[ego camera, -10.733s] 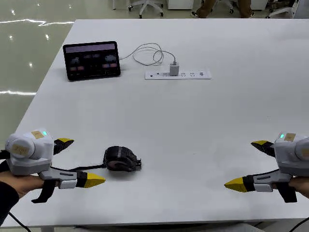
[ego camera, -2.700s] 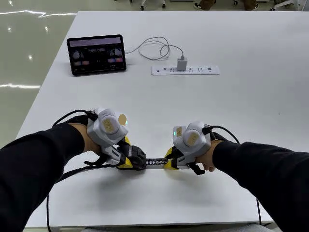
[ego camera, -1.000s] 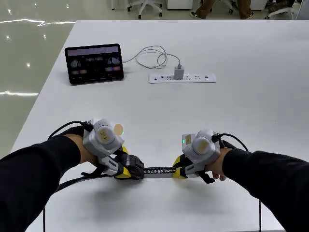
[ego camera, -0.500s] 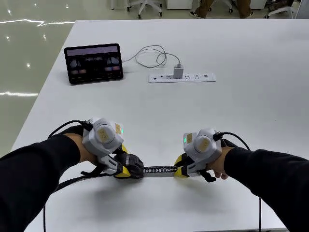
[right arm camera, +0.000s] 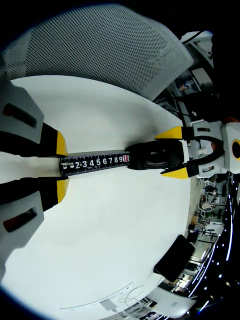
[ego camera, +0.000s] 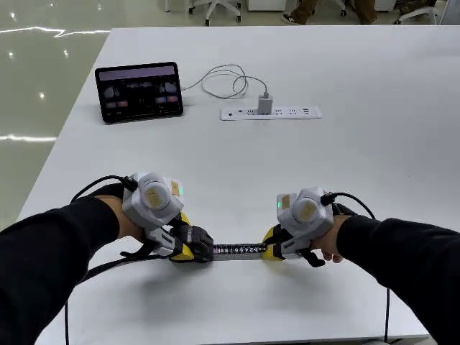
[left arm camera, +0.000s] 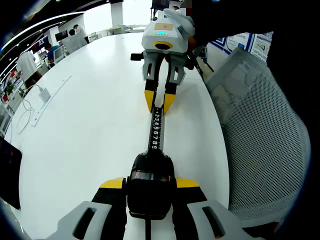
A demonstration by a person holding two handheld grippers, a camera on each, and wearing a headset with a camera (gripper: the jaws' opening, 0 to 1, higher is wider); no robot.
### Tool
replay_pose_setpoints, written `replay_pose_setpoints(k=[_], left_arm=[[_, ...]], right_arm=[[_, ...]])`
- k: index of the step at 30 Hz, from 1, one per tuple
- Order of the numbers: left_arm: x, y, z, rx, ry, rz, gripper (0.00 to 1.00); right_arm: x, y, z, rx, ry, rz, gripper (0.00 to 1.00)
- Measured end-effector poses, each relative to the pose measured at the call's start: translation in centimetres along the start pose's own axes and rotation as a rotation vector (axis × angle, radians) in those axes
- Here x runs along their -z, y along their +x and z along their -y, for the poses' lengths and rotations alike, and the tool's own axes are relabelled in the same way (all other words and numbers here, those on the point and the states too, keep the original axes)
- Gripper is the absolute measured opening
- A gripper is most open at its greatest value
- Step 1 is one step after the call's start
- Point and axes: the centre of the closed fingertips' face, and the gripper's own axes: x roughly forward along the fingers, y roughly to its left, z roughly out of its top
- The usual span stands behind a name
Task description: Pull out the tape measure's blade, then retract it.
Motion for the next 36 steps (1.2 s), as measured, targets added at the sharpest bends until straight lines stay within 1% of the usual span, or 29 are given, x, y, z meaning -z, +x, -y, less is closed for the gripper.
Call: replay_pose_setpoints(k=[10,27,36], left_arm=[[0.0,0.0,-0.1,-0.007,-0.004,0.009,0.31],[0.0,0.0,0.1,0.0,-0.005,0.006,0.31],[-0.1,0.0,0.1,0.0,-0.006,0.006,0.31]], right_arm=[[0.4,-0.3,0.0,0.004,0.003,-0.001,0.09],[1.6,-1.3,0.3,0.015,0.021,-0.005,0.09],[1.9,-1.4,0.3,0.017,0.028,-0.004,0.09]])
